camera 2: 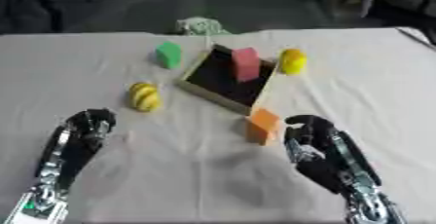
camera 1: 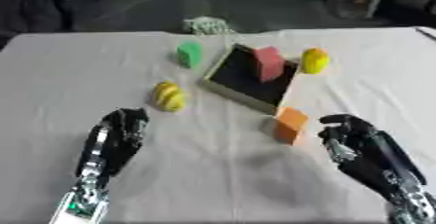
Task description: Pick up objects on the table and place them in the box.
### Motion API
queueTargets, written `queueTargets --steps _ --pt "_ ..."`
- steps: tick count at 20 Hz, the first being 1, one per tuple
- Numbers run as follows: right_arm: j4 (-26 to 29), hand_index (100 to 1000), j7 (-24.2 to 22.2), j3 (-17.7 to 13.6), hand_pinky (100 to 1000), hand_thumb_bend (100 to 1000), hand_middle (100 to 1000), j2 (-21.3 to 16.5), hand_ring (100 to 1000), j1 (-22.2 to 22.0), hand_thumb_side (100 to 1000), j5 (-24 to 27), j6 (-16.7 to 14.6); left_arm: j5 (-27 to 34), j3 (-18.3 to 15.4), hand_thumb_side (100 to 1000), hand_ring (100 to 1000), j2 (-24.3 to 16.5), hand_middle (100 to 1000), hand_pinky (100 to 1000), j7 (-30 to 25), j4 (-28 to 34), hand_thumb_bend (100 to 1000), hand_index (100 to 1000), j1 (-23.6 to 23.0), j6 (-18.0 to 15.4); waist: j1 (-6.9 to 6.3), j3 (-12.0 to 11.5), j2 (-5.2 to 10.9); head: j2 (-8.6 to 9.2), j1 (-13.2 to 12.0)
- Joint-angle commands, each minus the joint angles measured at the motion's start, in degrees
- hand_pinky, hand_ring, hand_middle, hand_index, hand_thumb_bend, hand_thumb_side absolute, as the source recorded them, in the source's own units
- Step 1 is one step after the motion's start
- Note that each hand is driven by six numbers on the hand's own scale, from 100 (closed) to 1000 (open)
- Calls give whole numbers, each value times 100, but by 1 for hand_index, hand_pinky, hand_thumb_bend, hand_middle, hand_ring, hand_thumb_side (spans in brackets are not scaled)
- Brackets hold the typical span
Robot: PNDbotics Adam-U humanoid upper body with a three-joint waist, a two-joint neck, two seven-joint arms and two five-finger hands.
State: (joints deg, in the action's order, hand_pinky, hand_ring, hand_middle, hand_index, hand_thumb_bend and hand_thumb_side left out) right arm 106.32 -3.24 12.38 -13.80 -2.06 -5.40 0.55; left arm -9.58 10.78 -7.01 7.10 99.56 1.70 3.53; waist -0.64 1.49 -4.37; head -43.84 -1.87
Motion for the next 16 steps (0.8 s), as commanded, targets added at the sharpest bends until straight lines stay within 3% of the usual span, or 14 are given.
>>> queueTargets --steps 1,6,10,16 --pt "59 767 3 -34 646 100 727 -21 674 52 308 -47 -7 36 4 580 665 -8 620 713 -9 94 140 567 37 0 -7 8 45 -27 21" --pt "47 777 -30 -44 649 100 731 -100 679 197 303 -117 -22 38 9 581 666 -10 620 713 -14 92 138 567 33 0 -2 1 50 -27 38" --pt "-37 811 -203 -27 663 100 753 -371 705 576 304 -280 -85 41 22 581 667 -18 620 713 -24 85 138 568 20 0 11 -28 75 -27 61" --pt "-568 918 -1058 133 703 100 829 -1061 793 1324 231 -863 -391 54 47 581 668 -31 620 712 -47 73 138 568 2 -5 37 -84 118 -27 91"
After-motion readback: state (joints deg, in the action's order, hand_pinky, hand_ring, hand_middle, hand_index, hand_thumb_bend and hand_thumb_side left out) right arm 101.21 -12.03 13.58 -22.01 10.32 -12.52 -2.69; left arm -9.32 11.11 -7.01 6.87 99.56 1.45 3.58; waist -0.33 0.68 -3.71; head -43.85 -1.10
